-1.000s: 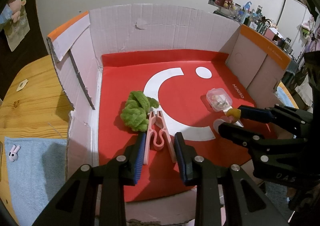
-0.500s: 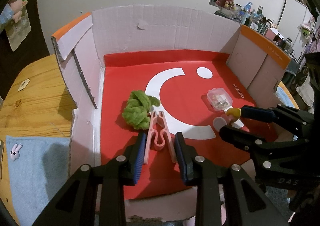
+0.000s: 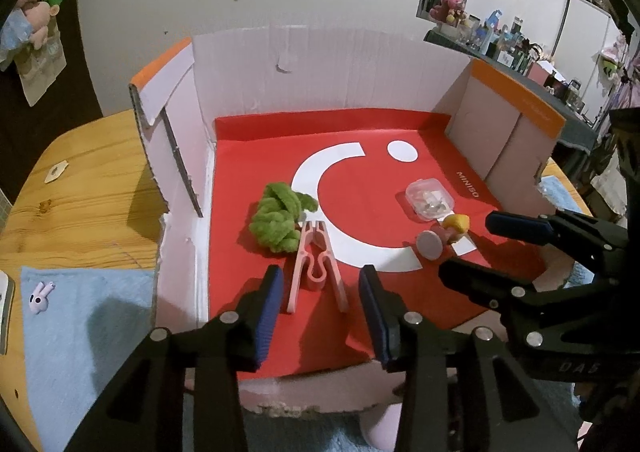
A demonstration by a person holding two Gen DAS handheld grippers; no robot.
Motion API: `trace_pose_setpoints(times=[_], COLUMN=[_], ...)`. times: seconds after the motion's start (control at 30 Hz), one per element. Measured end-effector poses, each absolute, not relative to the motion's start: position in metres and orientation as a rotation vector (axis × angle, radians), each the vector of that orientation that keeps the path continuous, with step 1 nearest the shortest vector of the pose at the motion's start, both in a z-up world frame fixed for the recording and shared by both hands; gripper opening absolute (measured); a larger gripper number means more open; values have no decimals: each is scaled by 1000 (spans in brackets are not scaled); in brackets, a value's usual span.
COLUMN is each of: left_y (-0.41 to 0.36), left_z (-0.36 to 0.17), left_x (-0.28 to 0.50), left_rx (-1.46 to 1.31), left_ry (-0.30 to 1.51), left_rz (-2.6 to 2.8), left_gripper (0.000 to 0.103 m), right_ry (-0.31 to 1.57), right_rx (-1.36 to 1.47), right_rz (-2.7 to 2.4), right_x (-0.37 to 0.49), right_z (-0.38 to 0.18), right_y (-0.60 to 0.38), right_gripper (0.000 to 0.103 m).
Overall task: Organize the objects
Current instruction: 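Open both tools to release the clothespin and figurine onto the red floor, then withdraw both tools from the box toward the towel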
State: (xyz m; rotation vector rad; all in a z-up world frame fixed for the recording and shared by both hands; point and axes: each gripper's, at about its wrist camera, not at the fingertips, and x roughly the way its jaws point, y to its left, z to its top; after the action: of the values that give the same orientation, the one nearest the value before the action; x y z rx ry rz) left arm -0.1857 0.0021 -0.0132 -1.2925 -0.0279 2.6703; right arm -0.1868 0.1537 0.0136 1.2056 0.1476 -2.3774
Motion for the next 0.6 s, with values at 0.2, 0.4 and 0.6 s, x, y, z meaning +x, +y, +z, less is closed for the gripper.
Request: trace_pose_setpoints(times=[0.2, 0.4, 0.6], left_y=[-1, -4, -5], left_z=[-7, -2, 0], left_x=[-178, -169, -161], left_rx=[-1267, -1248, -1237], left_ry=[-25, -28, -30], left_rz=[2697, 2717, 2727], left_gripper=[48, 53, 57], right_ry=[151, 159, 164], right_rx=[1188, 1168, 1154], right_rz=[-2390, -2395, -2406], right_x=[-180, -171, -164], right_z=[19, 24, 27], right_y=[155, 154, 156], right_gripper=[72, 76, 80])
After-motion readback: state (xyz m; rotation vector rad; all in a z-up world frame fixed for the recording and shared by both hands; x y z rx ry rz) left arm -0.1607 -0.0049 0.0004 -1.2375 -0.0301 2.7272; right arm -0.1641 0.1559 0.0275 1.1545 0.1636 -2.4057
